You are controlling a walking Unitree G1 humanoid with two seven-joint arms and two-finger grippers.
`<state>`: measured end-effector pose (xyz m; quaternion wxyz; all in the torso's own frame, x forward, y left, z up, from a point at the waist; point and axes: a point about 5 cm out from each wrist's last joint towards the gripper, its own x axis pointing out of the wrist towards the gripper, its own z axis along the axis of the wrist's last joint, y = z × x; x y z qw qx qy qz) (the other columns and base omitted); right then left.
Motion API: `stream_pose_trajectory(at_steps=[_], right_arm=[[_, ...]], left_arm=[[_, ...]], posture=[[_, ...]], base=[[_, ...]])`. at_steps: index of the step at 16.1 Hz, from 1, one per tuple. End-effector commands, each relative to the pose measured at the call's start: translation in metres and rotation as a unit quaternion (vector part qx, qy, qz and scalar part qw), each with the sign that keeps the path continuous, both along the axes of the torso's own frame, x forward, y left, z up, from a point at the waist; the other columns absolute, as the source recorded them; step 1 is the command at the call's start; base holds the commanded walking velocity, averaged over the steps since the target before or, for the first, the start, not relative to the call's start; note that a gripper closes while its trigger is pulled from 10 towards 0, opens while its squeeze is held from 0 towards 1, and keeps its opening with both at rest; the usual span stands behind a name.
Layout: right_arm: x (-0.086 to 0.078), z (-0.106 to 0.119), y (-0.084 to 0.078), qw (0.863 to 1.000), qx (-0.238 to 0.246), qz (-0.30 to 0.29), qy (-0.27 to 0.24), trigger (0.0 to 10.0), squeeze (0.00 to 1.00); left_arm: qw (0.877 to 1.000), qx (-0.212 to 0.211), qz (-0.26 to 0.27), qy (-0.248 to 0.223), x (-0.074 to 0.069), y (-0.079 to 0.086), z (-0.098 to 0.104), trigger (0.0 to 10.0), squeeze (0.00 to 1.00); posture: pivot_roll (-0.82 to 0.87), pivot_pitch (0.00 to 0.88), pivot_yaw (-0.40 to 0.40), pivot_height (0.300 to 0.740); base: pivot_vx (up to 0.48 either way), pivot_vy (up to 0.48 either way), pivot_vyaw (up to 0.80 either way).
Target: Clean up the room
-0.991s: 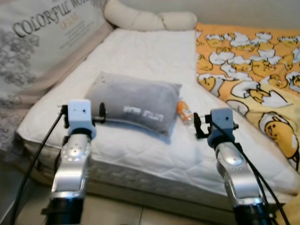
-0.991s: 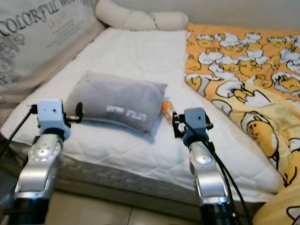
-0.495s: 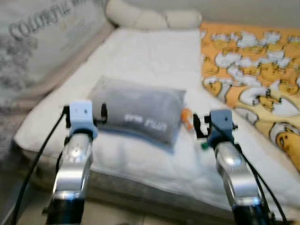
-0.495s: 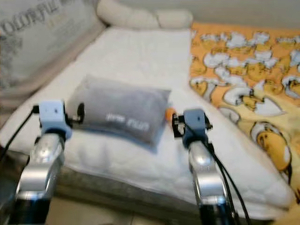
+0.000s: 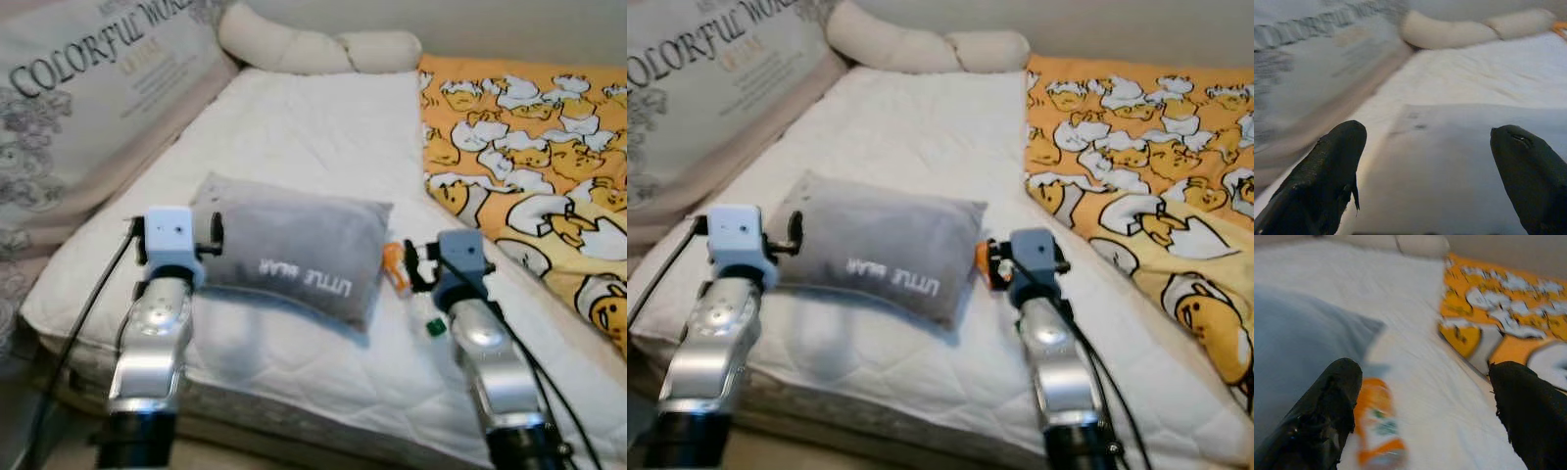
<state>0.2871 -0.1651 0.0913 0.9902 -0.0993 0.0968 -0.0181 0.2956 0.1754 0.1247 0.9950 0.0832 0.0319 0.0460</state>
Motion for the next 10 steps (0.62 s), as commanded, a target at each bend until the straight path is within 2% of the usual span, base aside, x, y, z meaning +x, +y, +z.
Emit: stream_pose_trajectory(at_steps=[1,3,4,5,6,7,8,10], right_arm=[[0.003,0.001,0.001,1.0,0.007,0.003,0.006,10.0,0.0],[0.007,-0.006,-0.001,0.999,-0.002,0.019,0.036,10.0,0.0],[0.012,-0.017,-0.006,0.996,-0.003,0.034,0.083,10.0,0.0],[0.015,-0.02,-0.007,0.995,-0.005,0.041,0.095,10.0,0.0],[0.023,-0.027,-0.011,0.991,-0.031,0.05,0.121,10.0,0.0],[0.025,-0.03,-0.013,0.989,-0.044,0.052,0.13,10.0,0.0],[0.03,-0.038,-0.018,0.983,-0.07,0.052,0.161,10.0,0.0],[0.034,-0.045,-0.022,0.978,-0.075,0.049,0.19,10.0,0.0]], left_arm=[[1.0,0.015,0.006,0.01,0.002,0.004,0.0,10.0,0.0],[0.998,0.025,-0.037,0.044,-0.002,-0.002,-0.01,10.0,0.0],[0.994,0.04,-0.079,0.066,-0.005,-0.007,-0.016,10.0,0.0],[0.992,0.037,-0.095,0.073,-0.006,-0.008,-0.017,10.0,0.0],[0.982,0.049,-0.153,0.103,-0.01,-0.013,-0.021,10.0,0.0],[0.976,0.062,-0.174,0.113,-0.012,-0.015,-0.023,10.0,0.0],[0.958,0.09,-0.236,0.133,-0.018,-0.02,-0.027,10.0,0.0],[0.947,0.094,-0.271,0.145,-0.021,-0.021,-0.027,10.0,0.0]], posture=[[0.04,0.0,0.066,0.74],[0.06,0.0,0.062,0.74],[0.07,0.0,0.056,0.74],[0.07,0.0,0.055,0.74],[0.09,0.0,0.042,0.74],[0.1,0.0,0.037,0.74],[0.11,0.0,0.034,0.74],[0.11,0.0,0.034,0.74]], base=[[0.266,0.0,0.0],[0.0,0.0,0.0],[0.0,0.0,0.0],[0.0,0.0,0.0],[0.0,0.0,0.0],[0.0,0.0,0.0],[0.0,0.0,0.0],[0.0,0.0,0.0]])
